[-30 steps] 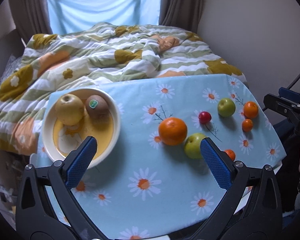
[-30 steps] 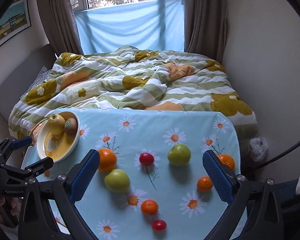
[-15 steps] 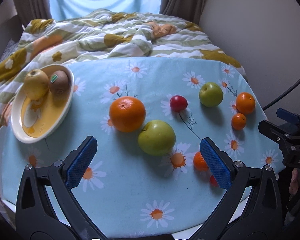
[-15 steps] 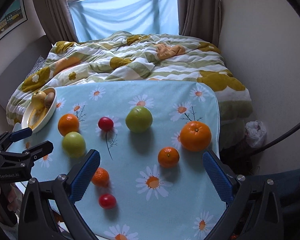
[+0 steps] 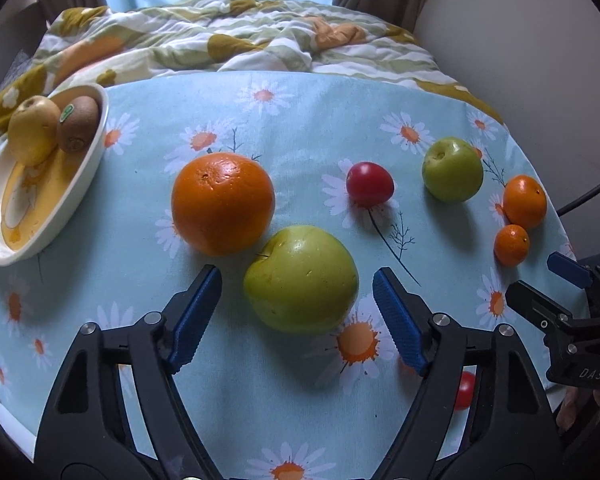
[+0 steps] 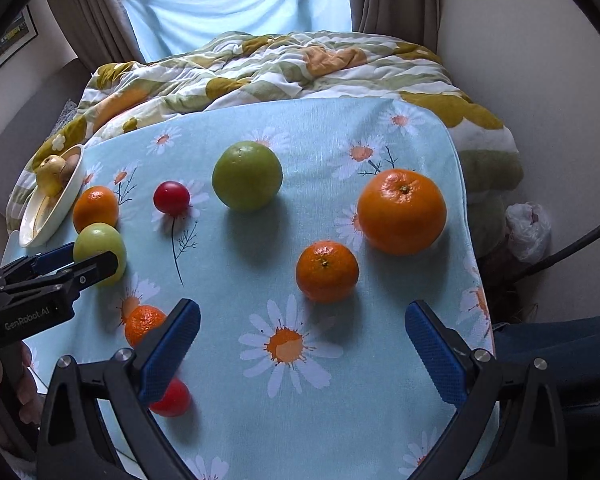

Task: Organize fruits
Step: 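Move both tools back toward the loose fruits, then grasp the green apple with the left tool while the right tool grasps a tangerine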

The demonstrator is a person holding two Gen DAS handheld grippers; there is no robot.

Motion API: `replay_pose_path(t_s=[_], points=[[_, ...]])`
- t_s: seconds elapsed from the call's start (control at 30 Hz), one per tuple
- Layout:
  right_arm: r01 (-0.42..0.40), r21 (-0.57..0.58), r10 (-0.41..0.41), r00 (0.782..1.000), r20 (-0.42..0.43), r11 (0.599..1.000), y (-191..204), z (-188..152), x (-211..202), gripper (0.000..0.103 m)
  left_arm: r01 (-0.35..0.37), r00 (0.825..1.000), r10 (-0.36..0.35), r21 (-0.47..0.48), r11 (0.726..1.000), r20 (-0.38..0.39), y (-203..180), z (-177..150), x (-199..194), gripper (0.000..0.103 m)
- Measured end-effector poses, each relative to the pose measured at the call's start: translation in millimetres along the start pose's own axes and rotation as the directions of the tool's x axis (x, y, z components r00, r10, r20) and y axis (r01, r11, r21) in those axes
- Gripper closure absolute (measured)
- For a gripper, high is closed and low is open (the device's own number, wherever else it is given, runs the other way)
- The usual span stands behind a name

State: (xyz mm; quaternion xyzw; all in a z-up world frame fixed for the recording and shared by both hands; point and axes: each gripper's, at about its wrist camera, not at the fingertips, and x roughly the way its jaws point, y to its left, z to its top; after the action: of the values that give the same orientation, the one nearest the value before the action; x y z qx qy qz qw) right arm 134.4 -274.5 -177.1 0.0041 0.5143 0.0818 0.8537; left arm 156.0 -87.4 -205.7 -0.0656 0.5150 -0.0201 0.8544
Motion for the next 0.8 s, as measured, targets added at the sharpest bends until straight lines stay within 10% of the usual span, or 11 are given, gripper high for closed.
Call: replay_pose_path(t_s=[0.2, 0.8], points=[[0.005, -0.010, -0.005, 1.000, -0.015, 1.000, 1.2, -0.5, 10.0, 0.001, 0.025, 0.999, -0.024, 0.002, 1.000, -0.028, 0.0, -2.7, 12.7, 0.039], [0.053, -0.033, -0.054, 0.998, -0.034, 0.998, 0.0, 8.3, 30.3, 0.043, 0.016, 1.000, -0.014, 0.063, 0.998, -0.026, -4.0, -15.9, 5.2, 0.039]])
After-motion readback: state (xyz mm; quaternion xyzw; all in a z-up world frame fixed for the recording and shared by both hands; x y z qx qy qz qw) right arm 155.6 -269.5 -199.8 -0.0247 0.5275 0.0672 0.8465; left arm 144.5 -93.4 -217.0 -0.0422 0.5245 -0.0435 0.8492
